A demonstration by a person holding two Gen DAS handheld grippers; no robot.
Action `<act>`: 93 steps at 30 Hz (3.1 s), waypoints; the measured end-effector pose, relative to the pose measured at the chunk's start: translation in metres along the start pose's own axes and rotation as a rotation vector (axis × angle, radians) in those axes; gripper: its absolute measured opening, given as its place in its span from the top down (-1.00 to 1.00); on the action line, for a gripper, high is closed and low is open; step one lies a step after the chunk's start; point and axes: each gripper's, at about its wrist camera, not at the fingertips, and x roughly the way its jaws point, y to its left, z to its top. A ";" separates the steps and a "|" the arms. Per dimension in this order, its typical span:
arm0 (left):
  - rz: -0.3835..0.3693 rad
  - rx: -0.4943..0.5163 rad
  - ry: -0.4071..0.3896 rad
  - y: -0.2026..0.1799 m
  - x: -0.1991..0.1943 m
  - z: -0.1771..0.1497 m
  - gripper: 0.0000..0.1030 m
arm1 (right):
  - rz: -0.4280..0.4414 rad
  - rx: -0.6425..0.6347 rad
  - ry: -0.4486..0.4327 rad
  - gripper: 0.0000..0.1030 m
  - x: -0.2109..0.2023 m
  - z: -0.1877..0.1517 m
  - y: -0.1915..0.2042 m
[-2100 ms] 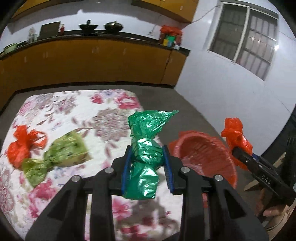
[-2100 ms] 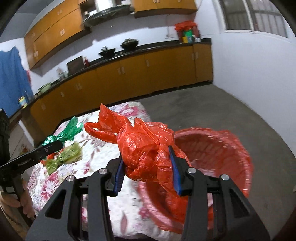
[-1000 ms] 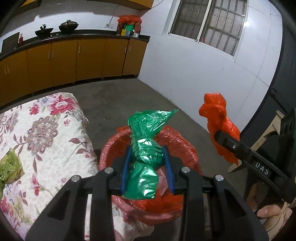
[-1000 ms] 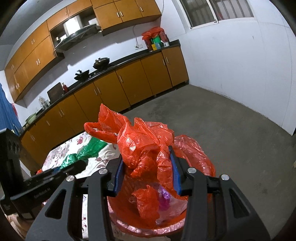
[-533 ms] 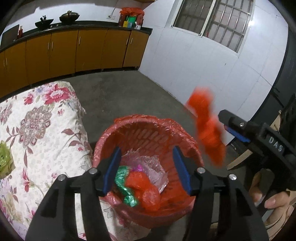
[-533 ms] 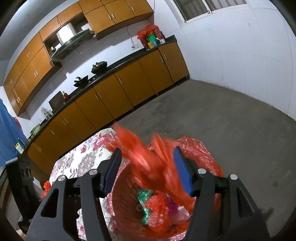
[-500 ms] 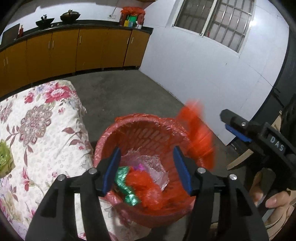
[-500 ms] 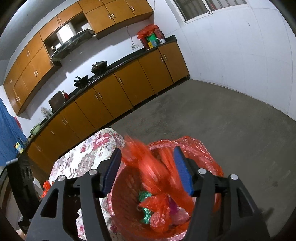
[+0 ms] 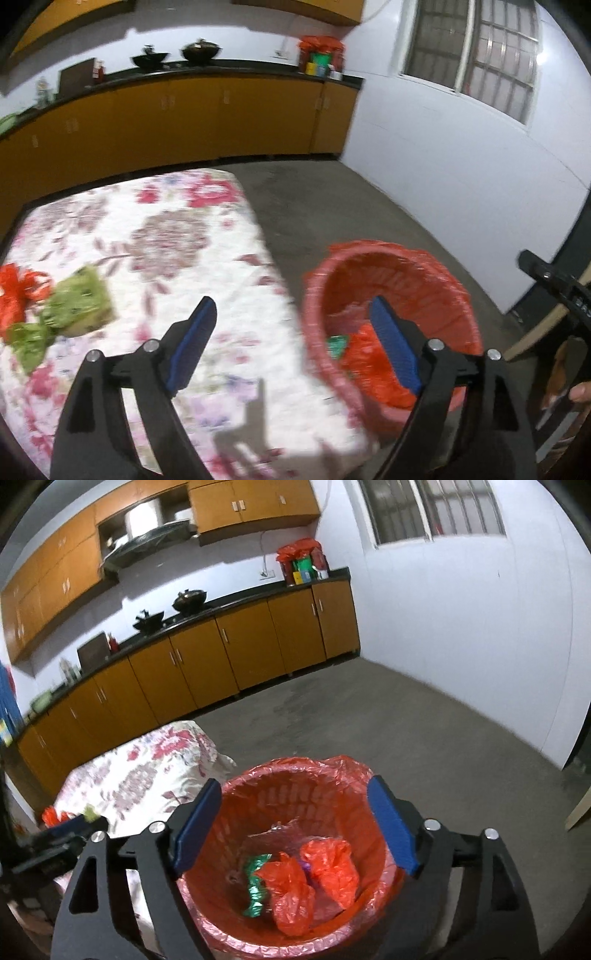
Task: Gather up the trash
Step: 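Open both tools to drop the green and red bags into the basket, then move both tools back to the table and grasp the light green bag with the right tool, then grasp the red bag with the left tool while the right tool lifts the paw-print bag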
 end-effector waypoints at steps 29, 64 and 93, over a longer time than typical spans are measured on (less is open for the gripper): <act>0.570 -0.282 -0.178 0.262 -0.137 -0.078 -0.77 | 0.338 -0.296 0.143 -0.49 0.047 -0.055 0.279; 0.567 -0.424 -0.162 0.371 -0.136 -0.097 -0.77 | 0.296 -0.465 0.417 0.56 0.147 -0.151 0.435; 0.407 -0.334 0.135 0.363 0.008 -0.047 -0.13 | 0.253 -0.330 0.409 0.60 0.146 -0.118 0.313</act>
